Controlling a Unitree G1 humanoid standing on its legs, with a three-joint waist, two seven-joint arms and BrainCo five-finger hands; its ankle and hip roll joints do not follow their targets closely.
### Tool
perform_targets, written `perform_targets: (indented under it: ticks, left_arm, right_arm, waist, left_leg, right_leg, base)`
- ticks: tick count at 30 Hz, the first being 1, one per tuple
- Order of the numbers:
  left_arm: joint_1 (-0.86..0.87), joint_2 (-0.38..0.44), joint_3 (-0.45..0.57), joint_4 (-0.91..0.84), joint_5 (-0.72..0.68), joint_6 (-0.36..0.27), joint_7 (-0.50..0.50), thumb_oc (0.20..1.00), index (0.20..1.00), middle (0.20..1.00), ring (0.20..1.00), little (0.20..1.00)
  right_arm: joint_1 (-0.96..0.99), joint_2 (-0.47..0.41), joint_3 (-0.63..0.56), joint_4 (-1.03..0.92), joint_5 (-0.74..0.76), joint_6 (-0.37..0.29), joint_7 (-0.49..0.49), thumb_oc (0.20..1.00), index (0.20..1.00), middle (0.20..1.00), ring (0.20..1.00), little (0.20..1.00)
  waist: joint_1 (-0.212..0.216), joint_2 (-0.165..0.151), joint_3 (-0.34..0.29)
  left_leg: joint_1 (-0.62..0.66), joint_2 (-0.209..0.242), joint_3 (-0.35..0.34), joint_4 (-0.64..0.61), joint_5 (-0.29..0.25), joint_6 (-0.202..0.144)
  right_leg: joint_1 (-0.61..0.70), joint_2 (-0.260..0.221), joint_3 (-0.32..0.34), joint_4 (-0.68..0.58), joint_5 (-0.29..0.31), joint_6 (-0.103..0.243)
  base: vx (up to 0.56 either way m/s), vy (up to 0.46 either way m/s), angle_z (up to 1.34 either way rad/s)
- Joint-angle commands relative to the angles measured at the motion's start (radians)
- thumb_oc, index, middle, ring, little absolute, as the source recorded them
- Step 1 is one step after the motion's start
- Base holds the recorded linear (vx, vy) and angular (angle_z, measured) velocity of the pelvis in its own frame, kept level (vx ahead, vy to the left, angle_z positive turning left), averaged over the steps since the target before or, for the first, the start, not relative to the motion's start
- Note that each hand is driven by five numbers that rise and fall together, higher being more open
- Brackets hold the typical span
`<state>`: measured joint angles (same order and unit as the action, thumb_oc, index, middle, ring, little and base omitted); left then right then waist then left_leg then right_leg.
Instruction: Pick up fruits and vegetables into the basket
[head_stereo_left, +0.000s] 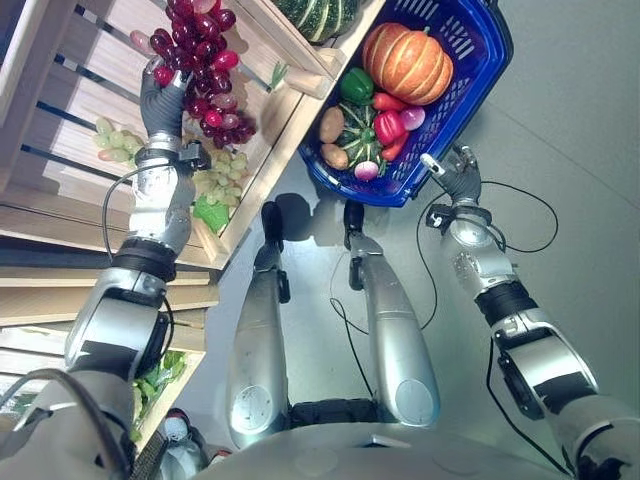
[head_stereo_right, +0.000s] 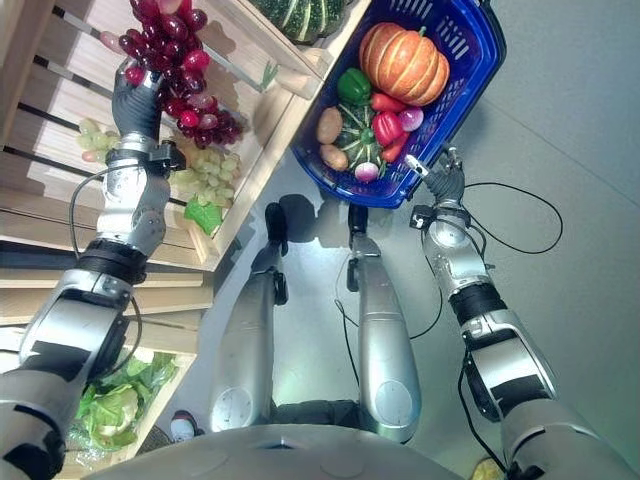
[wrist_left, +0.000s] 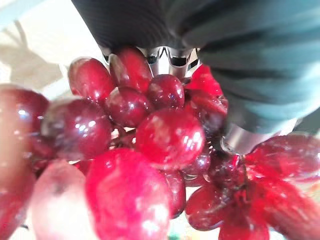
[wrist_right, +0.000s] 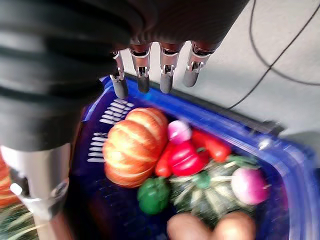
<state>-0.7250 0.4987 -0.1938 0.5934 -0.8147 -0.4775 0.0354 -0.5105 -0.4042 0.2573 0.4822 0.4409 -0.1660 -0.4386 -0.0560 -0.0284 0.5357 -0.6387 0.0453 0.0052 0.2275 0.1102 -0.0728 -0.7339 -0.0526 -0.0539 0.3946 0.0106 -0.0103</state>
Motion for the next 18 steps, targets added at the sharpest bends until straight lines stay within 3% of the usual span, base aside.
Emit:
perform_targets:
  ticks: [1,7,18]
  left_arm:
    - [-0.017,-0.052,0.057,-0.15,-0.068,-0.107,-0.117,0.2,0.2,0.2,0.2,0.2]
    - [0.02,-0.094,0.048,-0.308,-0.099,-0.076,-0.185,0.2,0.2,0.2,0.2,0.2]
    - [0.002,-0.098,-0.022,-0.512,-0.061,0.022,-0.239,0.2,0.2,0.2,0.2,0.2]
  right_arm:
    - [0.043,0.016,-0.042,-0.167,-0.149,-0.069,-0.024,1.0,1.0,1.0,1.0,1.0]
    - [0.041,0.037,-0.02,-0.341,-0.266,-0.057,0.045,1.0,1.0,1.0,1.0,1.0]
    - [-0.05,0.015,0.076,-0.5,-0.291,0.002,0.2,1.0,1.0,1.0,1.0,1.0]
  waist:
    - [-0.005,0.036,-0.016]
    - [-0.006,0.043,-0.016]
    - [0.003,0.053,-0.016]
  left_leg:
    - [0.016,-0.039,0.007,0.05,-0.104,0.02]
    - [0.023,-0.042,0.016,0.038,-0.099,0.023]
    - [0.033,-0.046,0.029,0.015,-0.077,0.022]
  right_leg:
    - [0.073,-0.004,-0.031,-0.028,-0.041,0.076]
    - [0.081,-0.011,-0.033,-0.036,-0.044,0.078]
    - [0.101,-0.025,-0.038,-0.071,-0.027,0.073]
  base:
    - [0.0,0.0,0.0]
    - [0.0,0.012,0.0]
    - [0.0,0.004,-0.01]
